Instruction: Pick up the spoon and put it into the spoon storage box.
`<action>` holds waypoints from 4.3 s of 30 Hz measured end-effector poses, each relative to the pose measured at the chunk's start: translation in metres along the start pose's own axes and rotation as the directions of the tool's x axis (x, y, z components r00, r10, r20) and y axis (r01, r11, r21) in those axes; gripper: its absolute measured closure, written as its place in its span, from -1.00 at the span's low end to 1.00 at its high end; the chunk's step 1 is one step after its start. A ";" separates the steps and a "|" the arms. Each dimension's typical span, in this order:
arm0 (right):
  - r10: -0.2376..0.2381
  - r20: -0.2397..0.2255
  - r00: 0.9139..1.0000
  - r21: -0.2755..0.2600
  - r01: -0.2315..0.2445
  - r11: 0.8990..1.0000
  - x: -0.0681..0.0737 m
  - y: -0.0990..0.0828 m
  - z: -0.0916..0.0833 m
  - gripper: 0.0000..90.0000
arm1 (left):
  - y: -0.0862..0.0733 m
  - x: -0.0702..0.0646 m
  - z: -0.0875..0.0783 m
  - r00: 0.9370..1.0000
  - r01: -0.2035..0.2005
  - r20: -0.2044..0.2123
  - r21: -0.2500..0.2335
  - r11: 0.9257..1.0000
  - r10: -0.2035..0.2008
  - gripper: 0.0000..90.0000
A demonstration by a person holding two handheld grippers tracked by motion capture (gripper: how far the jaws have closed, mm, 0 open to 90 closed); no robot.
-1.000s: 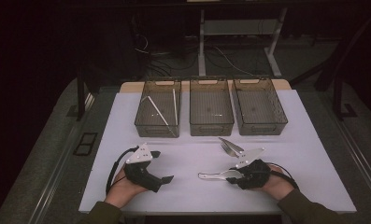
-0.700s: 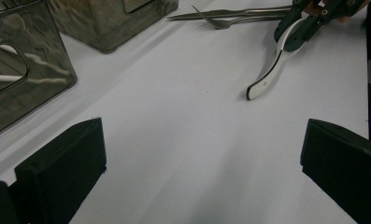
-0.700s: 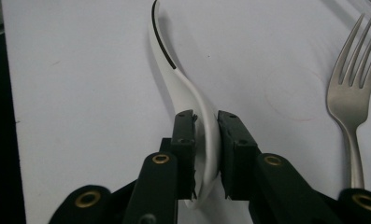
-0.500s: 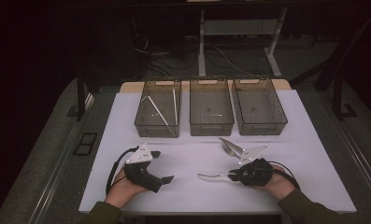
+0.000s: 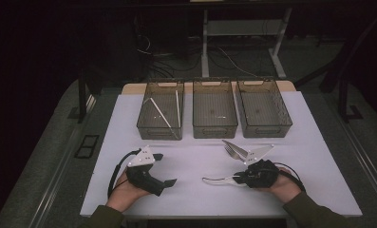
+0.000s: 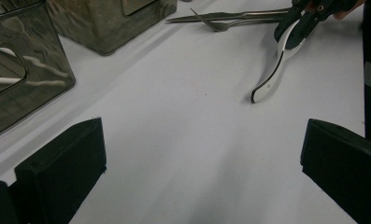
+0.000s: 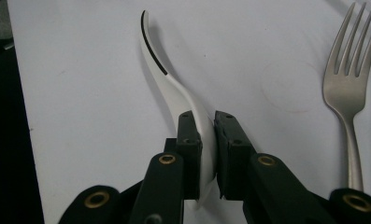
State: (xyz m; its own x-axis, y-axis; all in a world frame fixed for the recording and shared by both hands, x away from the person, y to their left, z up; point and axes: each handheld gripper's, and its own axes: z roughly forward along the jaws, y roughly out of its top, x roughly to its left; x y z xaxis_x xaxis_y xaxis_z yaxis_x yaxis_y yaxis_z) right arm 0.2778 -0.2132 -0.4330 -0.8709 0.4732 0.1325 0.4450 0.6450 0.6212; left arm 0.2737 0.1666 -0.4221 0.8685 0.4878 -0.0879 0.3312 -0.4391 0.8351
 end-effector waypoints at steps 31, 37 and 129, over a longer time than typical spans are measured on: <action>0.086 0.044 0.995 -0.113 -0.080 0.990 -0.020 0.012 -0.036 0.80 | 0.002 0.003 0.006 0.999 0.036 0.017 -0.035 0.999 -0.036 -1.00; 0.100 0.053 0.994 -0.130 -0.092 0.987 -0.023 0.020 -0.041 0.80 | 0.001 0.001 0.006 0.999 0.038 0.024 -0.038 0.999 -0.037 -1.00; 0.264 0.239 0.935 -0.186 -0.222 0.957 -0.121 0.123 0.002 0.79 | 0.001 0.000 0.005 0.998 0.047 0.046 -0.051 0.998 -0.045 -1.00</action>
State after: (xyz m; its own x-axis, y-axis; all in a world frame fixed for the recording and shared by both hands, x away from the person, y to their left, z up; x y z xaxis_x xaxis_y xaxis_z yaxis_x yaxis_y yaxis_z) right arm 0.4377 -0.1901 -0.3739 -0.6468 0.7557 0.1030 0.5808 0.4005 0.7087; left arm 0.2757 0.1625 -0.4237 0.8689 0.4717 -0.1502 0.3525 -0.3765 0.8567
